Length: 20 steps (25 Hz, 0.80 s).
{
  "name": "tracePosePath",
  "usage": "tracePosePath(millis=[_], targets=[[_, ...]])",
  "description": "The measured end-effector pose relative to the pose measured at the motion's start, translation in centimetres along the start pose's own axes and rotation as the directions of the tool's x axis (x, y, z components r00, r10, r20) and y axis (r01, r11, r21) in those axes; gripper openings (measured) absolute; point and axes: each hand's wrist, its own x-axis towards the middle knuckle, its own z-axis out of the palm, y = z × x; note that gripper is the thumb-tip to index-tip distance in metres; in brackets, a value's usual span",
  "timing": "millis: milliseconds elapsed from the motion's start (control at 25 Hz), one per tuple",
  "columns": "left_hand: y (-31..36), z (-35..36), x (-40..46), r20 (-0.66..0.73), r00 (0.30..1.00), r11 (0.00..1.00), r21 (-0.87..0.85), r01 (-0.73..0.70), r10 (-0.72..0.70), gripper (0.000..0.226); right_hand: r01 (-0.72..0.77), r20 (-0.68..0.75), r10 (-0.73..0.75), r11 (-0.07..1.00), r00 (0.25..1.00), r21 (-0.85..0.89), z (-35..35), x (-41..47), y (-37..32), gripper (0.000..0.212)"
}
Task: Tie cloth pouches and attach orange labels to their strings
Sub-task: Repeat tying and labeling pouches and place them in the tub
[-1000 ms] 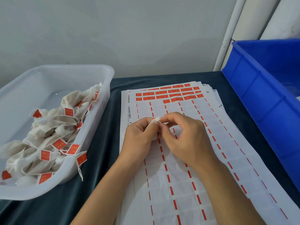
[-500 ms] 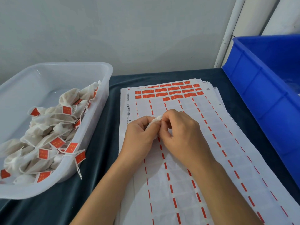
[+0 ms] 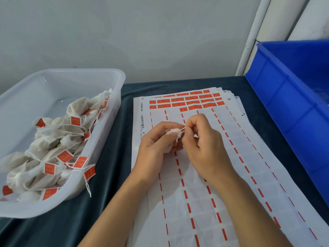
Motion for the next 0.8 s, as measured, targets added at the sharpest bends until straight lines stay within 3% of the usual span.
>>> tracePosePath(millis=[200,440,600,720,800], targets=[[0.07,0.03,-0.02,0.006,1.0,0.999,0.035,0.029,-0.03,0.023,-0.052,-0.05,0.052,0.999,0.997,0.009,-0.15,0.01,0.05,0.01],[0.11,0.23,0.09,0.028,0.999,0.992,0.124,0.035,-0.039,0.017,-0.166,-0.202,0.144,0.982,0.969,-0.096,-0.24,0.29,0.46,0.016],[0.05,0.08,0.07,-0.015,0.998,0.993,0.104,0.058,-0.056,0.018,-0.229,-0.131,0.239,0.97,0.962,0.087,-0.28,0.22,0.56,0.005],[-0.13,-0.1,0.24,-0.057,0.996,0.994,0.086,0.071,-0.066,0.021,-0.321,-0.055,0.361,0.88,0.931,0.352,-0.65,0.54,0.4,0.004],[-0.19,-0.16,0.3,-0.061,0.997,0.994,0.097,0.058,-0.052,0.021,-0.373,0.024,0.404,0.817,0.914,0.439,-0.68,0.71,0.17,0.009]])
